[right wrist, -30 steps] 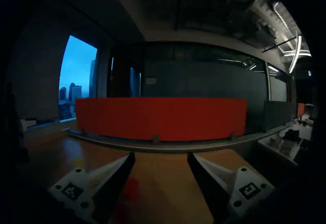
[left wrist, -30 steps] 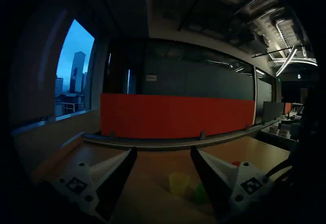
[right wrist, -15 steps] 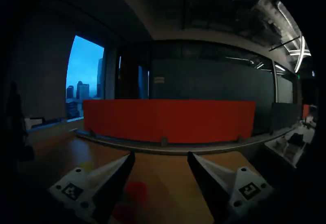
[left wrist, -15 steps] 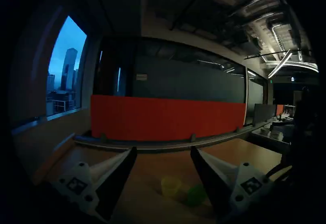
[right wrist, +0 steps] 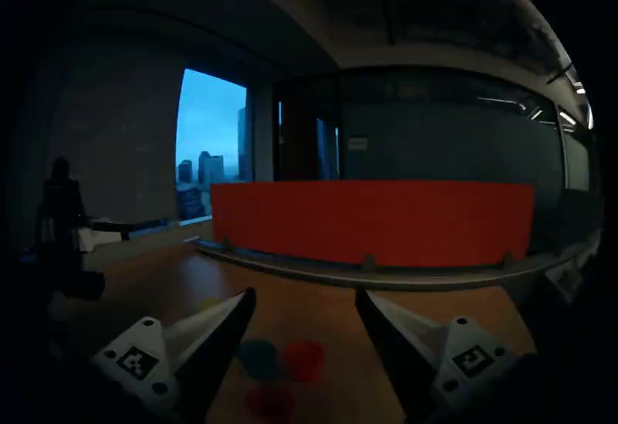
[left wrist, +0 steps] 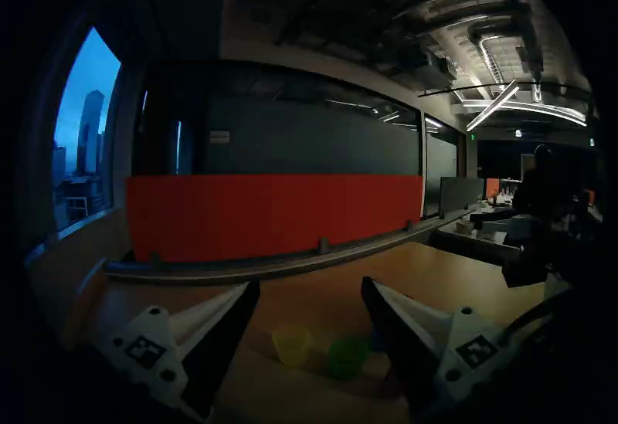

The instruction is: Pour water

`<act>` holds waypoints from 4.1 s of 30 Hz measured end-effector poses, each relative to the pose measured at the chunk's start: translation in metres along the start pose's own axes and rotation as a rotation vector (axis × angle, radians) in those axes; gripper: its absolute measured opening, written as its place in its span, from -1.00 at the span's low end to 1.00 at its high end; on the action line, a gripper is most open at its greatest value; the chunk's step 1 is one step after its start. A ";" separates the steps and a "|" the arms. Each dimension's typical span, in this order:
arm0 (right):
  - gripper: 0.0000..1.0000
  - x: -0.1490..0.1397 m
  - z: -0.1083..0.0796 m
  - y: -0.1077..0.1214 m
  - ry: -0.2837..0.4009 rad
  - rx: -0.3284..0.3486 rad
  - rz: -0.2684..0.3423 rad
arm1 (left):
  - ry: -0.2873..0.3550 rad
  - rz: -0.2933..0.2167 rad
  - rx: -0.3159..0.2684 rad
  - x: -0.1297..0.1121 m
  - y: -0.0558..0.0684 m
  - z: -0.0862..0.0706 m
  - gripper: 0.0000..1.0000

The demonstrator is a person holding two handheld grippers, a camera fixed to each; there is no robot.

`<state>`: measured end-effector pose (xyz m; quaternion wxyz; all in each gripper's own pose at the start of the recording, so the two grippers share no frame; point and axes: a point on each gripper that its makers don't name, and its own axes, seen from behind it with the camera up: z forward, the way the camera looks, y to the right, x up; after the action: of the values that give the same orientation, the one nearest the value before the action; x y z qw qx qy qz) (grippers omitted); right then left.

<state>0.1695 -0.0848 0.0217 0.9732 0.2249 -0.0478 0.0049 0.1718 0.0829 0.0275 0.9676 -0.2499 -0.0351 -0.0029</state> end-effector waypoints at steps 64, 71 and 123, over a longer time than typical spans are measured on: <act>0.99 -0.104 0.071 -0.054 -0.415 0.338 -0.272 | -0.379 0.185 -0.291 -0.154 0.025 0.061 0.94; 0.99 -0.124 0.077 -0.054 -0.464 0.364 -0.290 | -0.416 0.193 -0.319 -0.173 0.033 0.067 0.93; 0.98 -0.193 0.102 -0.058 -0.657 0.445 -0.346 | -0.582 0.181 -0.453 -0.255 0.077 0.115 0.86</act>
<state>-0.0303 -0.1797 0.0695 0.8205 0.4237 -0.3143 -0.2202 -0.0885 0.2032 0.0728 0.8338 -0.4500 -0.2846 0.1459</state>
